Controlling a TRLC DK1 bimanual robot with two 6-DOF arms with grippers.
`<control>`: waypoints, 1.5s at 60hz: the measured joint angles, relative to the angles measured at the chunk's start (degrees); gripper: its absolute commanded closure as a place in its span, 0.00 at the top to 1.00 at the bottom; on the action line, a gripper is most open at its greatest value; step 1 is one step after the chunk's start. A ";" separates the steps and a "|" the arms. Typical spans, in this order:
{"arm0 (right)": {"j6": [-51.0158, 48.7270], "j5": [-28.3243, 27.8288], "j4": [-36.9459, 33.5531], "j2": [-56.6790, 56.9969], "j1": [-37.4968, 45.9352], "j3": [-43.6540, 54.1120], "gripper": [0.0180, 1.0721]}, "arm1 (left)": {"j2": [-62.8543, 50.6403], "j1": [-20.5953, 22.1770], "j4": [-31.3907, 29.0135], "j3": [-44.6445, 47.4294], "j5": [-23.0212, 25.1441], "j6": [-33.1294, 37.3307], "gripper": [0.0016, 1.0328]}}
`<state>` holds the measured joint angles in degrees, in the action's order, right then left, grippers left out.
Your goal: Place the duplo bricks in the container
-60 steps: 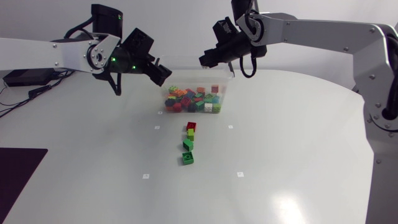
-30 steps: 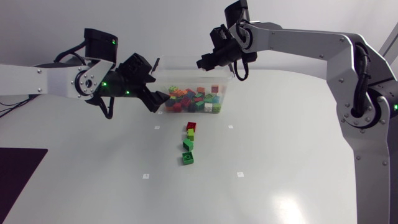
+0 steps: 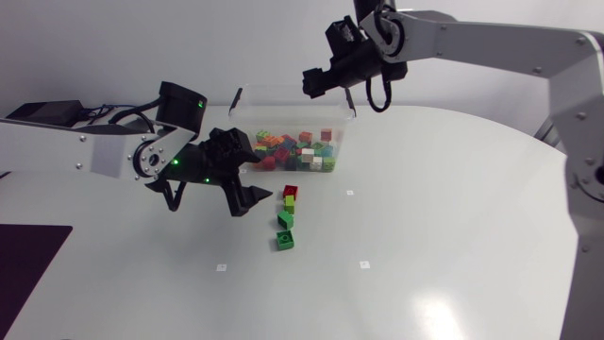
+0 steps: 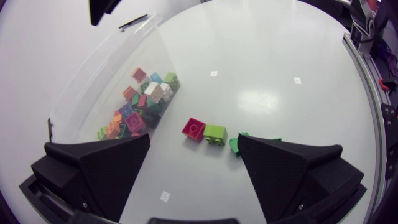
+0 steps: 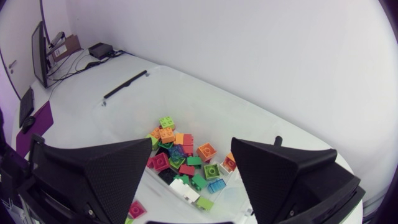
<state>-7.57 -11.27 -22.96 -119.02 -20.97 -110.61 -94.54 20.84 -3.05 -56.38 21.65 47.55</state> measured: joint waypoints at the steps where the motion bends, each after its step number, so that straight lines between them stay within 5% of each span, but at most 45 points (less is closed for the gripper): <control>1: -0.13 -0.13 0.20 0.96 0.00 0.90 0.90 | -0.02 0.13 -0.26 0.17 0.04 0.57 0.95; 22: -2.21 -2.64 5.40 18.62 1.29 23.80 0.90 | -4.02 2.75 -8.85 -0.20 1.81 13.55 0.93; 43: -4.55 -5.18 8.31 28.17 2.75 41.40 0.90 | -12.37 3.06 -19.21 -10.84 1.92 26.69 0.92; 67: -5.75 -5.70 11.04 30.01 3.52 49.88 0.90 | -17.00 3.78 -26.73 -16.39 -1.11 39.56 0.92; 90: -5.75 -6.54 12.52 30.75 3.52 53.05 0.90 | -22.18 4.74 -30.32 -22.56 -2.45 43.28 0.83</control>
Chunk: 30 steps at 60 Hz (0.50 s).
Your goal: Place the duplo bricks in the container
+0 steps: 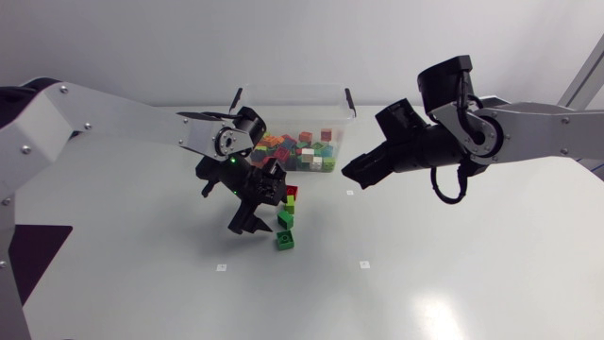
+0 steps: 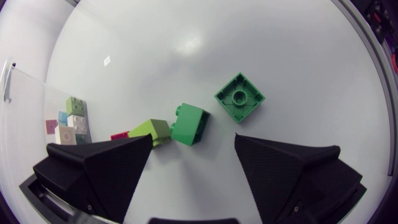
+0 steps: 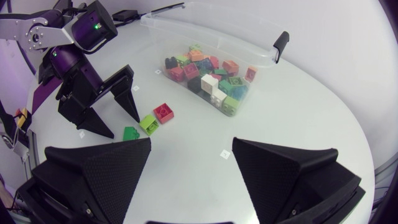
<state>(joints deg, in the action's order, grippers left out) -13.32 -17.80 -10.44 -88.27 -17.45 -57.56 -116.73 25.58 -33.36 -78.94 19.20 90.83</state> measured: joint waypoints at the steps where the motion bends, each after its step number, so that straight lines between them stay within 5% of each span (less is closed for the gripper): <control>1: 0.00 0.00 0.00 0.00 0.00 0.04 0.90 | -0.09 0.00 -0.04 -0.15 0.00 0.28 0.82; 30: 0.00 0.00 0.04 0.31 0.00 0.31 0.90 | -1.09 1.18 -3.28 -0.42 -0.02 2.80 0.60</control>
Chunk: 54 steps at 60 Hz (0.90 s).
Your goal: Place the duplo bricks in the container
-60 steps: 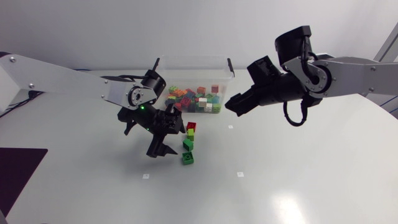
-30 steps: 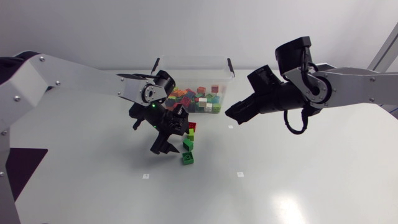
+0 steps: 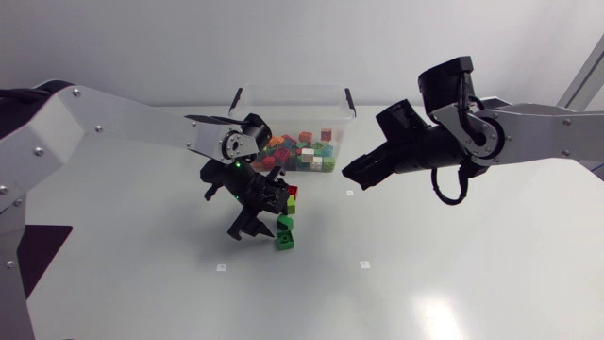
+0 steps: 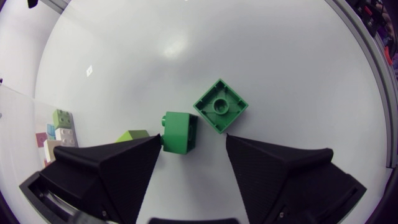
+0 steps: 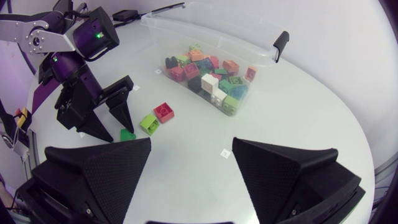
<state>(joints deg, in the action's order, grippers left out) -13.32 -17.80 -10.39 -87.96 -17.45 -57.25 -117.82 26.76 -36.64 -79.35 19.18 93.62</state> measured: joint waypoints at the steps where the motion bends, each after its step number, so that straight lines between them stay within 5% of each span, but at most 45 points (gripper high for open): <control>1: 0.00 0.00 0.00 0.02 0.00 0.00 0.90 | 0.00 0.00 -0.15 0.00 0.00 0.07 0.60; 33: 0.00 0.00 0.22 1.95 -0.07 1.68 0.90 | -3.04 1.62 -1.03 -5.16 0.55 -3.69 0.59; 54: -0.02 0.00 0.22 2.80 -0.07 2.32 0.90 | -5.35 1.95 -7.69 -7.61 1.33 -5.57 0.57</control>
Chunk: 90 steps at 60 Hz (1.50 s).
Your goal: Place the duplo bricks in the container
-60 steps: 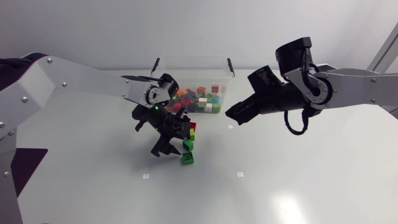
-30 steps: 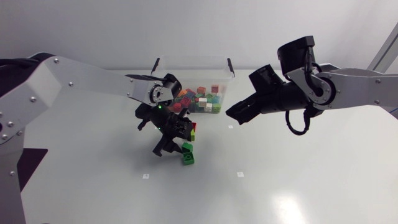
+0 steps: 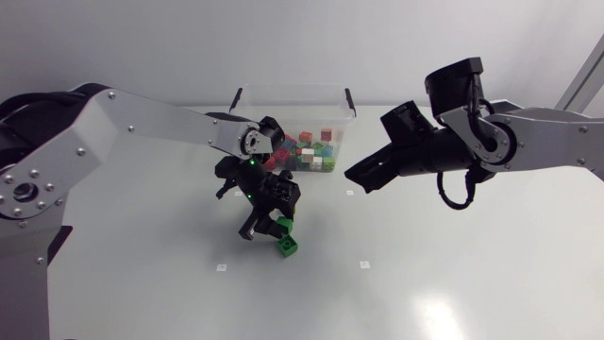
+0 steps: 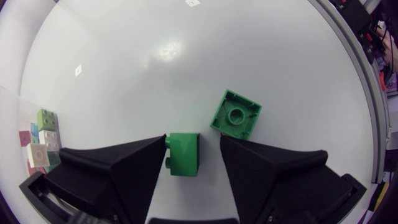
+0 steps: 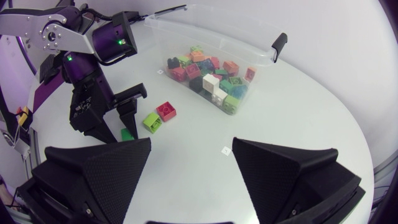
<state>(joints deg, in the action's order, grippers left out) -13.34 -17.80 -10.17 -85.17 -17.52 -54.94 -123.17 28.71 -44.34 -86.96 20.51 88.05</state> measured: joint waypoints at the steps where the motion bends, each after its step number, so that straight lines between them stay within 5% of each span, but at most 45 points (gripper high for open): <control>1: 0.00 0.00 0.00 0.00 0.00 0.00 0.90 | 0.00 0.00 -0.04 0.00 0.00 0.00 0.57; 36: -0.17 0.11 -1.25 4.81 -3.89 2.56 0.90 | 0.00 0.48 -0.39 0.00 -3.04 -7.67 0.34; 67: 1.31 5.44 -6.69 7.08 -12.87 4.37 0.90 | 7.72 -0.26 3.41 7.48 -6.49 -34.84 0.28; 90: 10.27 9.29 -18.23 -8.90 -20.50 -8.17 0.90 | 16.31 -10.69 6.05 7.48 -4.79 -54.93 0.28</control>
<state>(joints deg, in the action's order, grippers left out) -3.07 -8.51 -28.40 -94.06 -38.02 -63.11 -106.87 18.02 -38.28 -79.48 15.73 33.12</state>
